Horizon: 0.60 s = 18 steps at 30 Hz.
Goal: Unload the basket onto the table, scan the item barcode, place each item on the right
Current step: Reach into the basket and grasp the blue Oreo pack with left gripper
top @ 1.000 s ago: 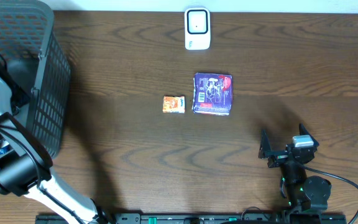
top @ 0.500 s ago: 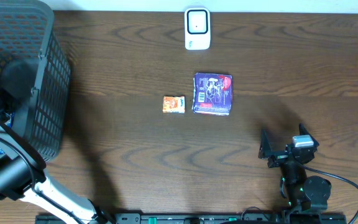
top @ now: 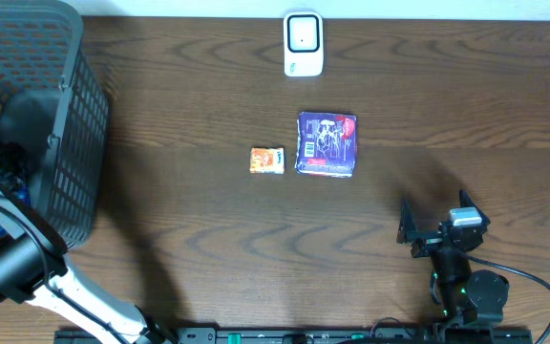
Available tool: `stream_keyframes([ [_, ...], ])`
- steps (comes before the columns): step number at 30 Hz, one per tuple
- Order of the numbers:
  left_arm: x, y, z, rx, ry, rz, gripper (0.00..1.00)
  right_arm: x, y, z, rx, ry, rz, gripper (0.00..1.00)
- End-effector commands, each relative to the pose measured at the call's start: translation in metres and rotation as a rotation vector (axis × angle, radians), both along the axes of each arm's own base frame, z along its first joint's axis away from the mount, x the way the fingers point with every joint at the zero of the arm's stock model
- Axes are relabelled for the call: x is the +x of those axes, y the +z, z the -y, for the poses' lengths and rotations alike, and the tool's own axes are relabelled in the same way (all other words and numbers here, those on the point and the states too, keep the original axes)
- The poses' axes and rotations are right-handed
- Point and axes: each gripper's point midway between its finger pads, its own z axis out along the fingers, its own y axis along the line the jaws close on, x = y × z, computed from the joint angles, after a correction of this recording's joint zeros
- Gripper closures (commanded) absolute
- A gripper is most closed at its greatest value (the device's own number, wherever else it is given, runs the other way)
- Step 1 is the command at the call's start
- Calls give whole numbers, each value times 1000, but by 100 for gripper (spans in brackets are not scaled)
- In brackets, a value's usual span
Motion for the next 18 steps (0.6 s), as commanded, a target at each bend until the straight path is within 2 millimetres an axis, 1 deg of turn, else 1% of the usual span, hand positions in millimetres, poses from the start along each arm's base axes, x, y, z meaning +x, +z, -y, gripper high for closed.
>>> stream_keyframes([
  [1,45,34,63,-293,-134,299,93,0,0,-2,-7,10,1,1],
  [2,49,46,68,-309,-146,340,93,0,0,-2,-7,10,1,1],
  [3,54,66,73,-317,-149,398,93,0,0,-2,-7,10,1,1],
  [6,54,111,74,-266,-138,481,93,0,0,-2,-7,10,1,1],
  [8,52,135,76,-229,-152,520,93,0,0,-2,-7,10,1,1],
  [9,51,149,77,-205,-161,544,93,0,0,-2,-7,10,1,1],
  [10,48,169,80,-173,-173,578,93,0,0,-2,-7,10,1,1],
  [14,36,223,89,-106,-166,678,93,0,0,-2,-7,10,1,1],
  [15,33,238,94,-101,-154,711,93,0,0,-2,-7,10,1,1],
  [16,29,255,102,-104,-161,756,93,0,0,-2,-7,10,1,1],
  [17,27,268,109,-107,-173,791,93,0,0,-2,-7,10,1,1],
  [18,23,290,122,-116,-203,854,93,0,0,-2,-7,10,1,1],
])
